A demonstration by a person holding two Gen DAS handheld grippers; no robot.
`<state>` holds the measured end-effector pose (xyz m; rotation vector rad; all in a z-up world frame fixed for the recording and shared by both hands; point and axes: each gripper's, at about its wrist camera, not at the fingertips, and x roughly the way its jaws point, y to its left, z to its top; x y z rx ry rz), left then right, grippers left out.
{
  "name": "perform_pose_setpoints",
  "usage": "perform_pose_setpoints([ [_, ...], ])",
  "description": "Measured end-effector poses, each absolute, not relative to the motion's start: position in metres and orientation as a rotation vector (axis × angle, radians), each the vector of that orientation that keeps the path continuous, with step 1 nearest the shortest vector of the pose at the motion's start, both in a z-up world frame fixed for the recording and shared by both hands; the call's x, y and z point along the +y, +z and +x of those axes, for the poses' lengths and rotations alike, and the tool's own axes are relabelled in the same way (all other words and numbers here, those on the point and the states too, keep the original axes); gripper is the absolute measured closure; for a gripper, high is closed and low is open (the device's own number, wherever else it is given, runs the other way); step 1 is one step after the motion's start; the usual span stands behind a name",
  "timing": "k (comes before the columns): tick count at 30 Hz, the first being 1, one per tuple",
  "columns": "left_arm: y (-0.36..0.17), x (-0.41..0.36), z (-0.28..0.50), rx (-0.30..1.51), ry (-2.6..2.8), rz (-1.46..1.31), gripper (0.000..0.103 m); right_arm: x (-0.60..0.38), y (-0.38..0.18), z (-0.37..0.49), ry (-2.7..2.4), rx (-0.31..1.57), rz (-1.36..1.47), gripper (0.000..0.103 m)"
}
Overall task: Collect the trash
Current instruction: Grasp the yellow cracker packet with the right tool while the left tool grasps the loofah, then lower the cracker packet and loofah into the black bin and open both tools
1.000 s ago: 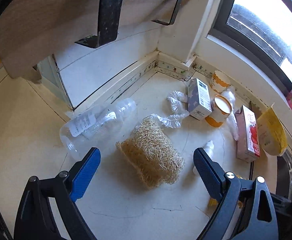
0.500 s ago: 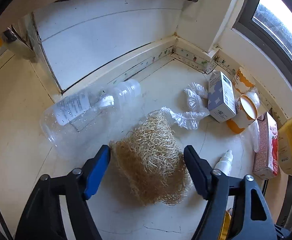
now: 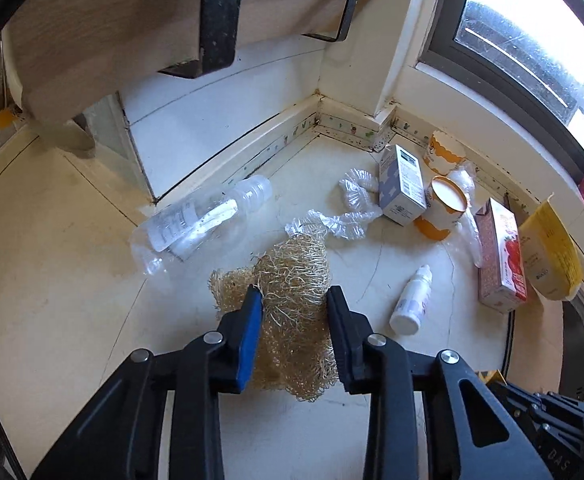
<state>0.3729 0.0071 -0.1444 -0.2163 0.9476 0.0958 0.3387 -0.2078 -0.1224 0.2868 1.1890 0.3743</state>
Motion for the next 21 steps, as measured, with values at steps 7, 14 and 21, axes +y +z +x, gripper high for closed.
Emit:
perform_pose_setpoints([
  [7, -0.106, 0.025, 0.312, 0.899, -0.018, -0.207, 0.073, -0.205, -0.099, 0.304, 0.332, 1.129, 0.309, 0.099],
  [14, -0.082, 0.047, 0.238, 0.874, -0.183, -0.187, 0.073, -0.185, -0.079, 0.244, 0.269, 1.089, 0.342, 0.099],
  [21, -0.078, 0.078, 0.152, 0.874, -0.308, -0.147, 0.073, -0.131, -0.077, 0.161, 0.259, 1.114, 0.326, 0.099],
])
